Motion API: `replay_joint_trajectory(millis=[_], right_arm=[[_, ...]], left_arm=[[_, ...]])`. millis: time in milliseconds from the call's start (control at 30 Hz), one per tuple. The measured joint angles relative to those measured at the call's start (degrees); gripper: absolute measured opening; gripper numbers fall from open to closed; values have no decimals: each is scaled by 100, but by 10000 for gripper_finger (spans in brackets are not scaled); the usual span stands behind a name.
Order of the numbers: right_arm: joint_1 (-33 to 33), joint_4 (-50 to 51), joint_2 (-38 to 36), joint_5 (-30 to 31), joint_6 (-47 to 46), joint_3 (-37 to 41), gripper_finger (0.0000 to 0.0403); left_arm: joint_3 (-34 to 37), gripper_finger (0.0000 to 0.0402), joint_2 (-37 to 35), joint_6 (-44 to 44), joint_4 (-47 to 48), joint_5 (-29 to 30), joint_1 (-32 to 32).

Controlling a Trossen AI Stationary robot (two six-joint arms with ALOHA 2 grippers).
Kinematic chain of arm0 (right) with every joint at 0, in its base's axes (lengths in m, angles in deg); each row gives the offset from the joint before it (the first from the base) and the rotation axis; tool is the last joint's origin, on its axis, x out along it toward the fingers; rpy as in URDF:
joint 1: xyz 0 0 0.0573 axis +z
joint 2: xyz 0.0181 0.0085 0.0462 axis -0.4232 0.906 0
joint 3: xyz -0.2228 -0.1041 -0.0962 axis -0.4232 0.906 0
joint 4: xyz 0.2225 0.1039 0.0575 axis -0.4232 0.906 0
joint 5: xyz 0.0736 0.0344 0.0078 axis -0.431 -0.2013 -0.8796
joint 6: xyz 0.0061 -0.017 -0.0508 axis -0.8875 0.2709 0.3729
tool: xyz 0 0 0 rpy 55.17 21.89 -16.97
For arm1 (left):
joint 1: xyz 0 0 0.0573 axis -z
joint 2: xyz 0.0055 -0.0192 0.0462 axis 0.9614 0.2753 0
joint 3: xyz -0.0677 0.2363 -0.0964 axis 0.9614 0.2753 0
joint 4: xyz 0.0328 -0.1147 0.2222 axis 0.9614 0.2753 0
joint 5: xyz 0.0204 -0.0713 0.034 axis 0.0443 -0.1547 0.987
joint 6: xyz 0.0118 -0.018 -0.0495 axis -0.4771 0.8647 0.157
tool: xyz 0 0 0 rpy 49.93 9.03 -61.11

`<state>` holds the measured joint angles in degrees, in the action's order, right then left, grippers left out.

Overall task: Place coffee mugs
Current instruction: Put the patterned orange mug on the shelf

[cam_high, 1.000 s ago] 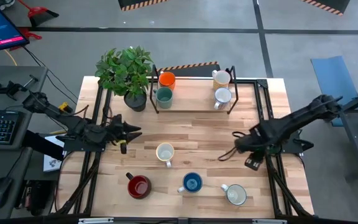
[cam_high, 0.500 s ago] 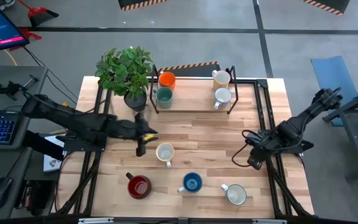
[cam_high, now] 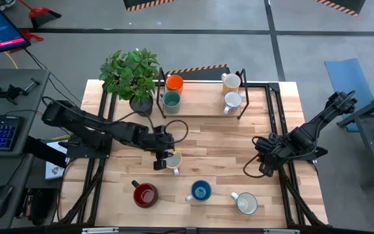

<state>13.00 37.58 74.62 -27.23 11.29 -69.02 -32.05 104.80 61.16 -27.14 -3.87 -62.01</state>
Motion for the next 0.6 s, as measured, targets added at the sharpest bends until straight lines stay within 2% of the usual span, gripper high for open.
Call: replay_joint_trajectory(millis=[600], right_arm=[[0, -1, 2, 21, 155, 0, 73]], left_arm=[[0, 110, 596, 4, -99, 1, -13]])
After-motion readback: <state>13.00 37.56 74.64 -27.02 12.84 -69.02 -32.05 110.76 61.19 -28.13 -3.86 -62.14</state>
